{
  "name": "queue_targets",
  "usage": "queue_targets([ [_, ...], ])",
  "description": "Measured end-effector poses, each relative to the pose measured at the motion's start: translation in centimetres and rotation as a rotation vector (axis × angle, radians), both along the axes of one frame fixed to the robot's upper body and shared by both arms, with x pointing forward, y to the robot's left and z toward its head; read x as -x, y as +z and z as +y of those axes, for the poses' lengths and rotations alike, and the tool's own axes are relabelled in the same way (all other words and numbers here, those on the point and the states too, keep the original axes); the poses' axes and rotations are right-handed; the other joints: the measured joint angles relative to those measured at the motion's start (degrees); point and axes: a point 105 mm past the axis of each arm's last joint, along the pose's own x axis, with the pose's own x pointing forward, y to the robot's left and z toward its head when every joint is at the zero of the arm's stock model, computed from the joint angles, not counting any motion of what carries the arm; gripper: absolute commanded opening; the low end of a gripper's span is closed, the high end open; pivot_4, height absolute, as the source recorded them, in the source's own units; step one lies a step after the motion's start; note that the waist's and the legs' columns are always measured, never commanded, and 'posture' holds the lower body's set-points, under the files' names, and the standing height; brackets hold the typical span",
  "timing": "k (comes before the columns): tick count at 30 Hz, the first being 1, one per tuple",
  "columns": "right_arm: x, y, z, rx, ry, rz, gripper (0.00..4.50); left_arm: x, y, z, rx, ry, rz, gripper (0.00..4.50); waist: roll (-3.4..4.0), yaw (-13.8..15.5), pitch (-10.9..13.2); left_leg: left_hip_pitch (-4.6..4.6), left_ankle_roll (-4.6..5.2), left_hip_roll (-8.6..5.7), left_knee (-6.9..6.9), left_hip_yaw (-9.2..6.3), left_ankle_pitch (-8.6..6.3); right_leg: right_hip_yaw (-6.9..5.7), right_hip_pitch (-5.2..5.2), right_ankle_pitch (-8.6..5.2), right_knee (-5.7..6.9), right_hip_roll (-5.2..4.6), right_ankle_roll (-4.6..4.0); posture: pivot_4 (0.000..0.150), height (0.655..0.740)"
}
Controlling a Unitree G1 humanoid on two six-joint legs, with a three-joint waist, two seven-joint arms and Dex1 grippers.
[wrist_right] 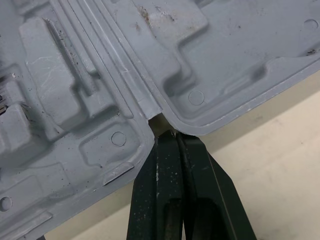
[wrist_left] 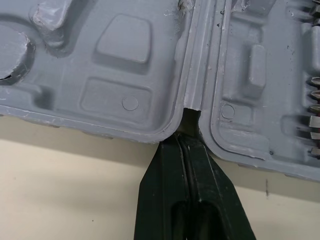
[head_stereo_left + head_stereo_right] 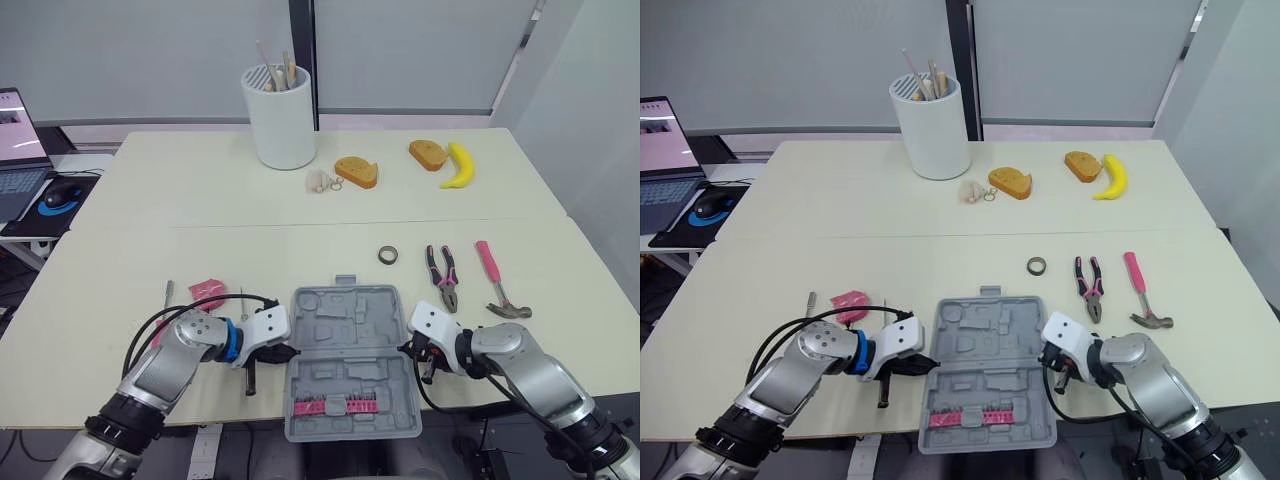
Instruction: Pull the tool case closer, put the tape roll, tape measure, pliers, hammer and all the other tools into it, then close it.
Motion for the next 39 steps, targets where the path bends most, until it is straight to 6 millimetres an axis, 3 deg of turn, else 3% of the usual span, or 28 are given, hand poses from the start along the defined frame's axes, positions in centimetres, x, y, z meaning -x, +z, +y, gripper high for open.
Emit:
queue_targets([
  [13, 0.6, -0.4, -0.1, 0.002, 0.017, 0.019, 0.02, 0.3, -0.1, 0.0, 0.002, -0.003, 0.006, 0.0, 0.0, 0.0, 0.0, 0.0, 0.0, 0.0, -0.01, -0.03, 0.0, -0.02, 0.05, -0.01, -0.08, 0.0, 0.02, 0.15, 0.7303],
  [28, -0.1, -0.4, -0.2, 0.003, -0.006, -0.005, 0.02, 0.1, 0.0, 0.6, -0.011, 0.004, 0.009, 0.0, 0.0, 0.0, 0.0, 0.01, 0.0, 0.02, 0.0, -0.04, 0.0, -0.02, 0.05, -0.01, -0.09, 0.02, 0.02, 0.15, 0.7303],
  [36, -0.1, -0.1, -3.8, 0.058, -0.105, -0.011, 0.02, -1.3, 0.7, 3.3, -0.025, 0.066, -0.017, 0.0, -0.01, 0.2, 0.0, -0.01, 0.0, 0.03, -0.01, -0.03, 0.0, -0.02, 0.04, -0.01, -0.14, 0.0, 0.02, 0.15, 0.7303],
  [39, 0.4, 0.4, -5.2, 0.088, -0.12, -0.024, 0.02, -1.5, 2.3, 4.6, 0.03, 0.089, -0.04, 0.0, -0.01, 0.2, 0.1, -0.06, 0.0, 0.03, -0.02, -0.03, 0.0, -0.03, 0.0, 0.0, -0.15, 0.0, 0.01, 0.15, 0.7303],
])
